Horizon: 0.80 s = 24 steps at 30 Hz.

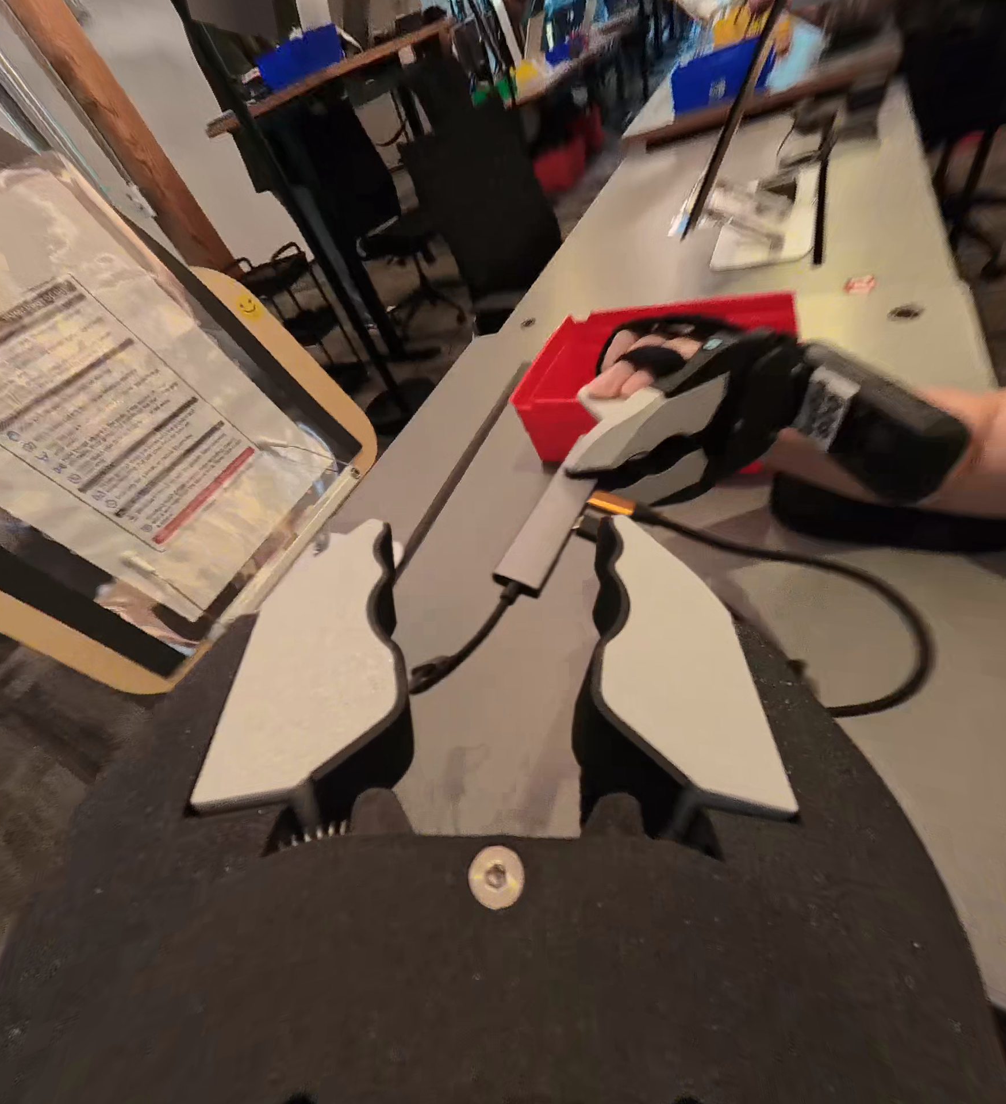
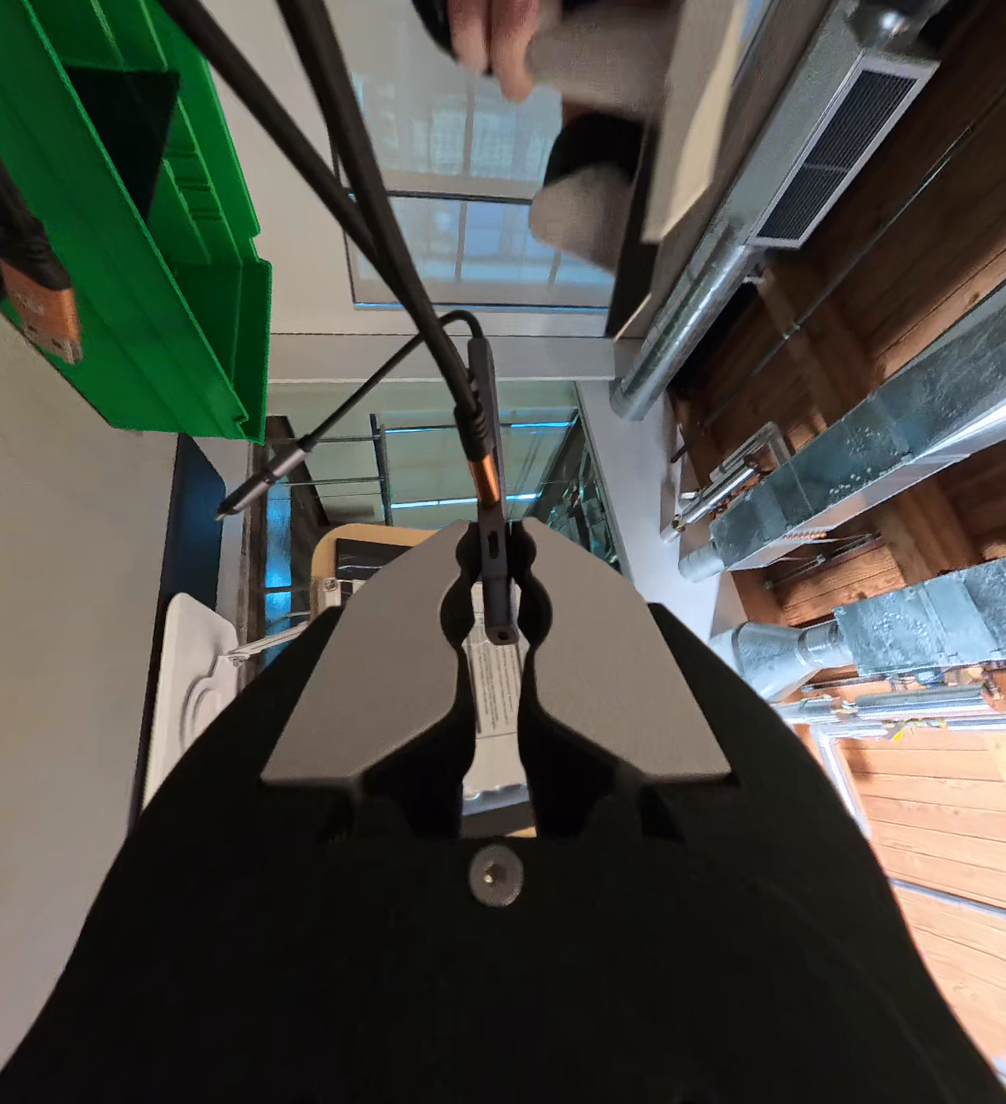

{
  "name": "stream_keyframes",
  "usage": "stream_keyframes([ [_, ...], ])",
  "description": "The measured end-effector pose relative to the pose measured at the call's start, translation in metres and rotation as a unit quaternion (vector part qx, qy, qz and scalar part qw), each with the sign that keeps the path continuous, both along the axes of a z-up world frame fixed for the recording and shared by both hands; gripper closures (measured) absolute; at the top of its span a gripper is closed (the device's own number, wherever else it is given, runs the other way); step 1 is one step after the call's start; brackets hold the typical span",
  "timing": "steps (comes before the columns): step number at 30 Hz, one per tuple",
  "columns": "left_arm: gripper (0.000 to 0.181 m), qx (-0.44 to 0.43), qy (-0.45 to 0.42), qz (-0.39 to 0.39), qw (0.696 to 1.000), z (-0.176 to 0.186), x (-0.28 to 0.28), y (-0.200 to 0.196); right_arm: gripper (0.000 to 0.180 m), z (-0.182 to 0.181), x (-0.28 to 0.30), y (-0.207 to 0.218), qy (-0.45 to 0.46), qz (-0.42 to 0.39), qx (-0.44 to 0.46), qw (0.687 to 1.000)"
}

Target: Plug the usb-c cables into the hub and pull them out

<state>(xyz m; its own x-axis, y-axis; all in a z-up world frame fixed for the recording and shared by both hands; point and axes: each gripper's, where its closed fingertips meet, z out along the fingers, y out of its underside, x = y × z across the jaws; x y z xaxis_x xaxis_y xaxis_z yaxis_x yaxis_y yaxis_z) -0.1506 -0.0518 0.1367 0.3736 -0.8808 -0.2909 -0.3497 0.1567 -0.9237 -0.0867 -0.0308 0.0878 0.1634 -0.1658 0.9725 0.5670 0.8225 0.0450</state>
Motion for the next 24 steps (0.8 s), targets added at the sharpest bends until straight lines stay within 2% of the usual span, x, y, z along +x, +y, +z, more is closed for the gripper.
stream_keyframes([
  [2,0.121,0.028,0.026,-0.004,0.999,-0.009,0.007,0.009,0.169,0.003,0.001,-0.003,0.003,-0.001,0.019,1.0],
  [5,0.123,0.017,0.046,-0.039,0.998,-0.022,0.02,0.007,0.169,0.011,0.006,-0.006,0.018,0.005,0.028,0.999],
  [15,0.134,0.002,0.043,-0.098,0.994,-0.035,0.048,0.009,0.169,0.023,0.013,-0.018,0.038,0.022,0.063,0.997],
  [22,0.157,0.015,0.034,-0.16,0.986,-0.035,0.056,-0.005,0.169,0.027,0.018,-0.019,0.048,0.027,0.068,0.996],
  [24,0.157,0.022,0.032,-0.165,0.985,-0.034,0.058,-0.006,0.168,0.029,0.02,-0.02,0.053,0.031,0.069,0.996],
])
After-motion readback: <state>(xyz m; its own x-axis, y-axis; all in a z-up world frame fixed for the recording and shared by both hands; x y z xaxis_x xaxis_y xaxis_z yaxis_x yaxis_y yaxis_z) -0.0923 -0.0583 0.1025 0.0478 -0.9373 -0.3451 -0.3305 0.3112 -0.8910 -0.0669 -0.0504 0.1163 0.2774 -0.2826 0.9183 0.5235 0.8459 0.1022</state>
